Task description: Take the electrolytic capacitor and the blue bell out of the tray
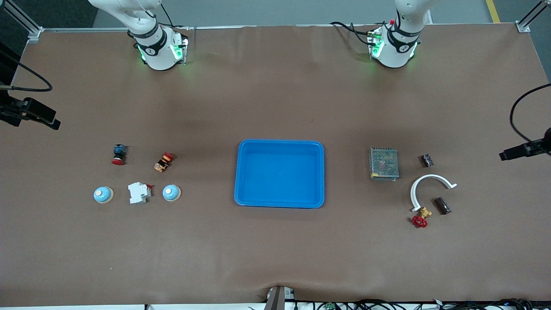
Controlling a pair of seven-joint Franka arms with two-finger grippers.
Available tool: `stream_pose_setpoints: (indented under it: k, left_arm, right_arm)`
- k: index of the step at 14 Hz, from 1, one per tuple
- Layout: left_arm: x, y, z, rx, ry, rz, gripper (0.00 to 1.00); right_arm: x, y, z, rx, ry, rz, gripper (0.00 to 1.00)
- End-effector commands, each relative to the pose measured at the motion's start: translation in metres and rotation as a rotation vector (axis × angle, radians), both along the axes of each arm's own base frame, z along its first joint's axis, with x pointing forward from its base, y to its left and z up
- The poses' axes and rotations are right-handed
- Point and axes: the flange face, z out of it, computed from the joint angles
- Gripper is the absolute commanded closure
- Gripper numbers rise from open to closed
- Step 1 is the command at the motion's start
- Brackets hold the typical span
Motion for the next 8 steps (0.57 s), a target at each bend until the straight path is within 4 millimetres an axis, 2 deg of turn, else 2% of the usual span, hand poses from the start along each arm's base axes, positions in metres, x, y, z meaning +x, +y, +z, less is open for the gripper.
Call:
stream_pose_setpoints:
  k: [1,3,5,8]
  left_arm:
    - [-0.006,-0.001,0.037,-0.005,-0.017,-0.026,0.00]
    - [-0.008,-0.006,0.046,0.002,-0.028,-0.031,0.00]
    - [-0.006,-0.043,0.052,0.031,-0.017,-0.078,0.00]
    - [-0.006,-0.067,0.057,0.000,-0.024,-0.067,0.00]
  right_arm:
    - [-0.005,0.000,0.003,-0.014,-0.013,-0.001,0.00]
    - [-0.004,-0.001,0.001,-0.013,-0.011,-0.004,0.00]
    - [-0.004,-0.001,0.000,-0.013,-0.013,-0.004,0.00]
    - [-0.004,-0.005,-0.002,-0.013,-0.007,-0.010,0.00]
